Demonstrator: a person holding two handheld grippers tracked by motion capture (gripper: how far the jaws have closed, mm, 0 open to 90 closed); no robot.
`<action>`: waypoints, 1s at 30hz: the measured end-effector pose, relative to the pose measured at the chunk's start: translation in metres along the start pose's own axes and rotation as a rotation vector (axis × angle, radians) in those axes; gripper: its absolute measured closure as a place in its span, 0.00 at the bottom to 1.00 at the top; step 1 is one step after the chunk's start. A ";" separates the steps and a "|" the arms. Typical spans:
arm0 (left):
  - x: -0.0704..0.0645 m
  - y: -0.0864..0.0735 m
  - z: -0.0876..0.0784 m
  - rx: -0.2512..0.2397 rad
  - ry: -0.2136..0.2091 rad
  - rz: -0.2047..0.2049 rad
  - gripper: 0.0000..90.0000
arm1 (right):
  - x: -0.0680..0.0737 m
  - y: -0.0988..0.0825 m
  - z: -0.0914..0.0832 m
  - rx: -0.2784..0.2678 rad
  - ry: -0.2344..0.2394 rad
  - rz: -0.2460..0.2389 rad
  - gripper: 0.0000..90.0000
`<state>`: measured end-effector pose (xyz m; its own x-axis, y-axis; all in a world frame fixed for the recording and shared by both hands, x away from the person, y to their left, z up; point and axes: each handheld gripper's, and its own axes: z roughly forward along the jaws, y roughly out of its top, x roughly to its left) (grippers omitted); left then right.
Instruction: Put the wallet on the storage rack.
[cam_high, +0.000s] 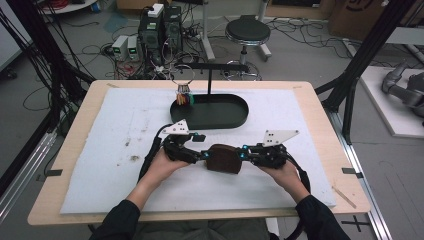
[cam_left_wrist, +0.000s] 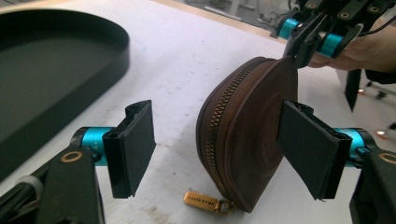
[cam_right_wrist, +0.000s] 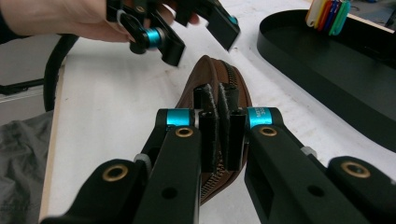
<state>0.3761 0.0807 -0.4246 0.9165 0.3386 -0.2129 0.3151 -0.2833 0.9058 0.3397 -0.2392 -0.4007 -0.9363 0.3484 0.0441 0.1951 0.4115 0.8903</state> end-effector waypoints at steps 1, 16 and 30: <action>0.001 -0.001 0.003 0.001 -0.009 -0.007 0.31 | 0.000 0.000 0.000 0.002 0.002 -0.001 0.98; -0.001 -0.004 0.012 0.038 -0.059 0.048 0.62 | -0.002 -0.002 -0.001 0.009 0.027 -0.002 0.97; -0.003 -0.003 0.008 0.031 -0.078 0.091 0.74 | -0.006 -0.005 -0.003 0.011 0.042 0.004 0.83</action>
<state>0.3748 0.0735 -0.4294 0.9576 0.2400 -0.1596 0.2364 -0.3374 0.9112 0.3439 -0.2457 -0.4043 -0.9468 0.3149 0.0669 0.2020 0.4192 0.8851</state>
